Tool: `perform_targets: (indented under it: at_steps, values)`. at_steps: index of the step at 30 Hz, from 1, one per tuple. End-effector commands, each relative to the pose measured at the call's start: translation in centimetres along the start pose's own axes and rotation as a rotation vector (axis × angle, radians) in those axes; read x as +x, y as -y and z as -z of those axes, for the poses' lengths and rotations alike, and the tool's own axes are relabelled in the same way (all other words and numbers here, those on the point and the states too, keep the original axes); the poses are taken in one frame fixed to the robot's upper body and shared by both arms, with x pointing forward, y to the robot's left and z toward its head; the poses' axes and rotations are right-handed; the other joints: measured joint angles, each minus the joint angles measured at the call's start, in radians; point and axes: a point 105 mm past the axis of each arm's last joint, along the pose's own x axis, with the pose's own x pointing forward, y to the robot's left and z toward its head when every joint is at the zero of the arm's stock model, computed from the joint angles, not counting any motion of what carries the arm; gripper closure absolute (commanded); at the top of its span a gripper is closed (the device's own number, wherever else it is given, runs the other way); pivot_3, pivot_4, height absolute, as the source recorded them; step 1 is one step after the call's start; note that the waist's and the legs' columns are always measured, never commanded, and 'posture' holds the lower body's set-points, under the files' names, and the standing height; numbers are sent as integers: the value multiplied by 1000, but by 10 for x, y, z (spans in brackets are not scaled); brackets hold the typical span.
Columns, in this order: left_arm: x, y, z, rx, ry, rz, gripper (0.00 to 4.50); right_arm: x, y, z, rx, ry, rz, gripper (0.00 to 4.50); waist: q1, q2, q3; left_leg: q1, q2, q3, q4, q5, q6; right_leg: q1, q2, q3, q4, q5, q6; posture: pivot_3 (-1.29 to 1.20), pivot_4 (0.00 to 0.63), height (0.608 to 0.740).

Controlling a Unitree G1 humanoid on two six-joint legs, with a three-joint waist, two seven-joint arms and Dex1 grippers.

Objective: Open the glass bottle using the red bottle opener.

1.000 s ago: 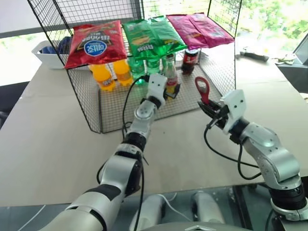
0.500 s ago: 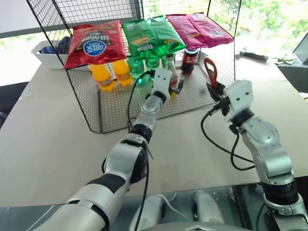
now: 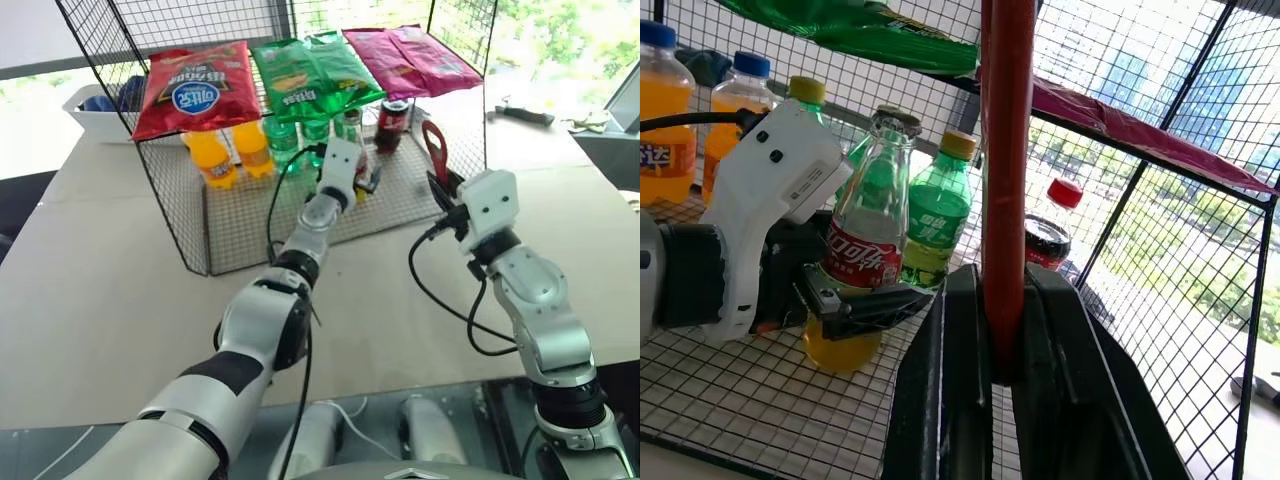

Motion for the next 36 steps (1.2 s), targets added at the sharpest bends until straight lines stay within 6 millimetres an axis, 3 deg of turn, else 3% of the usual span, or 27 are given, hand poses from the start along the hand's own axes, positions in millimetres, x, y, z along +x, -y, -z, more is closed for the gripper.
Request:
perform_targets:
  at_steps: [1,5,11,22,27,32,36]
  values:
    - [8,-4,-19,33,21,-20,56,-2,3,-11,-8,49,18,4500,-4,0,0,0,0,0,0,0,0,0,0,0,0,0,0,0,150,740]
    - [11,-10,-20,67,-15,-56,56,-2,3,-11,-4,49,19,4500,-9,0,0,0,0,0,0,0,0,0,0,0,0,0,0,0,150,740]
    - [13,-15,-19,110,-68,-98,1785,-3,4,-9,-2,44,26,4500,-9,0,0,0,0,0,0,0,0,0,0,0,0,0,0,0,150,740]
    - [14,-6,-25,62,-29,-48,1790,-5,2,-7,0,39,29,4500,-9,0,0,0,0,1,0,0,0,0,0,0,1,0,0,0,150,740]
    - [10,2,-24,11,13,53,1790,-4,4,-8,0,42,38,4500,-9,0,0,0,0,0,0,0,0,0,0,0,1,0,0,0,150,740]
    - [-1,10,-20,5,58,182,1790,-3,3,-7,-1,42,35,4500,-10,0,0,0,0,0,0,0,0,0,0,0,1,0,0,0,150,740]
    - [-32,10,0,112,48,297,1790,-2,2,-8,3,48,29,4500,-15,1,-1,0,0,1,0,0,0,0,0,1,1,0,0,0,150,740]
